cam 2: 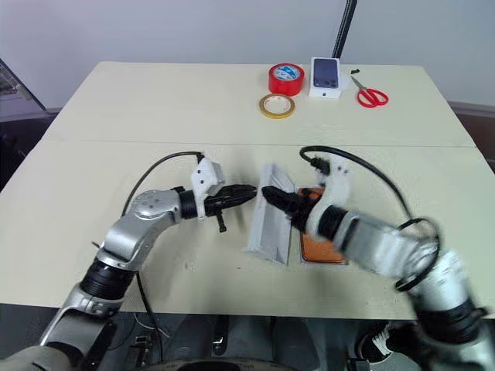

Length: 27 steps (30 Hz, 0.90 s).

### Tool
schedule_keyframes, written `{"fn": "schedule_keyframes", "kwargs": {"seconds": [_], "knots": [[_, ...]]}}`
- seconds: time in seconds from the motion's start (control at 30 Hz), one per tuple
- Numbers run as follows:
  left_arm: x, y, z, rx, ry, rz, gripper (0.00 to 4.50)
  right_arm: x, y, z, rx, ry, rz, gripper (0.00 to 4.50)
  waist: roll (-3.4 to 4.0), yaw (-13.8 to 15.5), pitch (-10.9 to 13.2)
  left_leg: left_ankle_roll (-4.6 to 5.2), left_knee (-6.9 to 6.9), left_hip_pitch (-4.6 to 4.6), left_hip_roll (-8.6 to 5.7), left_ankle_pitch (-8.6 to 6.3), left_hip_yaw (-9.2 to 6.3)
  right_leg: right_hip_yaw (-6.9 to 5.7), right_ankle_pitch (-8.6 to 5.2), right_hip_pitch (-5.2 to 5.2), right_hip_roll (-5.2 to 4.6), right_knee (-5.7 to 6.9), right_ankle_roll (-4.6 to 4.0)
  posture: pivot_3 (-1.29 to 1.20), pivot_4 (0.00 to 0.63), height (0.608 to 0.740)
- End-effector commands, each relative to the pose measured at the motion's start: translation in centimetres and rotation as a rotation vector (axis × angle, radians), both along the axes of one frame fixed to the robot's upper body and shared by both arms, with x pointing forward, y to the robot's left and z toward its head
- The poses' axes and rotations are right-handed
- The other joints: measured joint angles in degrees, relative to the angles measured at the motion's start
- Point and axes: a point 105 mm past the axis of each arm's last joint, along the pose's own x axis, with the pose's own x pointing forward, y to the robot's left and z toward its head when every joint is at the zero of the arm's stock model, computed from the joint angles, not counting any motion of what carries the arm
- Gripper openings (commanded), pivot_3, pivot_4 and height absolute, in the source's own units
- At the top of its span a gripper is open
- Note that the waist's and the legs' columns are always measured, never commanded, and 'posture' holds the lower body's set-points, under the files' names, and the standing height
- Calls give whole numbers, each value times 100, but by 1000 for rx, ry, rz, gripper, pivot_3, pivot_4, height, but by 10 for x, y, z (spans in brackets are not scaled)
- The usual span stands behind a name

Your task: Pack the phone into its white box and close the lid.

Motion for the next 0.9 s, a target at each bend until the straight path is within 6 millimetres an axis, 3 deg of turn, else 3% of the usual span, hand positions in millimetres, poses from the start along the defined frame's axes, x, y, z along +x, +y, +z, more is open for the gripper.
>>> {"fn": "schedule_keyframes", "kwargs": {"seconds": [0.03, 0.1, 0.3, 0.5, 0.67, 0.8, 0.9], "knots": [[-9, -26, 11, -22, -32, -87, 458, 1, -30, 22, -161, -38, 73, 2777, 5, -5, -1, 6, 1, -1, 4, -4, -1, 1, 0, 2, 0, -6, 0, 0, 150, 709], [-11, -37, 11, -24, -27, -116, 458, 5, -49, 26, -258, -40, 43, 2777, 4, -10, 0, 10, -4, -4, 8, -6, 0, 3, 0, -1, 0, -9, -1, 0, 150, 709], [-11, -57, 12, -22, -12, -142, 458, 13, -95, 17, -514, -44, -36, 23, 8, -11, -2, 10, 2, -4, 9, -6, 4, 7, 0, -3, 0, -4, 0, 0, 150, 709], [-3, -51, 17, -59, 12, -86, 458, 9, -93, 7, -682, -100, 58, 23, 9, -13, -3, 10, 1, -5, 7, -6, 5, 8, 0, -8, 0, -4, 0, 0, 150, 709], [7, -23, 21, -58, 58, 7, 458, 12, -93, 0, -821, -169, 103, 23, 9, -16, -3, 10, 2, -5, 7, -6, 3, 7, 0, -7, -1, -4, 1, 0, 150, 709], [4, -4, 5, 45, 131, 7, 458, 13, -91, -5, -890, -195, 155, 23, 10, -17, -3, 10, 1, -5, 7, -6, 2, 7, 0, -9, 0, -3, 1, 0, 150, 709], [-3, -3, -12, 141, 173, -24, 458, 13, -93, -12, -941, -190, 180, 23, 9, 6, -3, 9, 2, -5, 5, -5, 2, 6, 0, -8, -1, -3, 1, 0, 150, 709]]}}
